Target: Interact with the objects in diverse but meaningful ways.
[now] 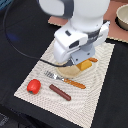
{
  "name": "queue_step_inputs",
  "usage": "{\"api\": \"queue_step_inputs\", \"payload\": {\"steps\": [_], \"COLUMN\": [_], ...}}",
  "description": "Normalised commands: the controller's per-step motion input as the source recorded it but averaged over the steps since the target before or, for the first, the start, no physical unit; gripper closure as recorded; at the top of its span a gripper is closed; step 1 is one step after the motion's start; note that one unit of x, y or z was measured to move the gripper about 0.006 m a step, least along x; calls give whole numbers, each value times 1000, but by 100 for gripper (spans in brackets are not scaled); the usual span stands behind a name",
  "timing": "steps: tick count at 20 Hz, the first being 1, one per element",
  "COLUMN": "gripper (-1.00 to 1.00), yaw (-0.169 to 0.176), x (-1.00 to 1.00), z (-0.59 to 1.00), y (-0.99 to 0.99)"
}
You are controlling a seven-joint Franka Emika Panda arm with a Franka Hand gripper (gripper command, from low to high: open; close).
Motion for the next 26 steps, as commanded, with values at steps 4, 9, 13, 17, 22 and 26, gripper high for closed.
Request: {"api": "queue_step_inputs", "payload": {"steps": [4,9,13,17,22,26], "gripper": [100,100,100,100,100,100], "yaw": [0,0,0,0,0,0], "x": [-1000,-1000,-988,-973,-965,-955], "z": [404,211,-1,-221,-366,-436], "y": [226,367,411,381,358,319]}}
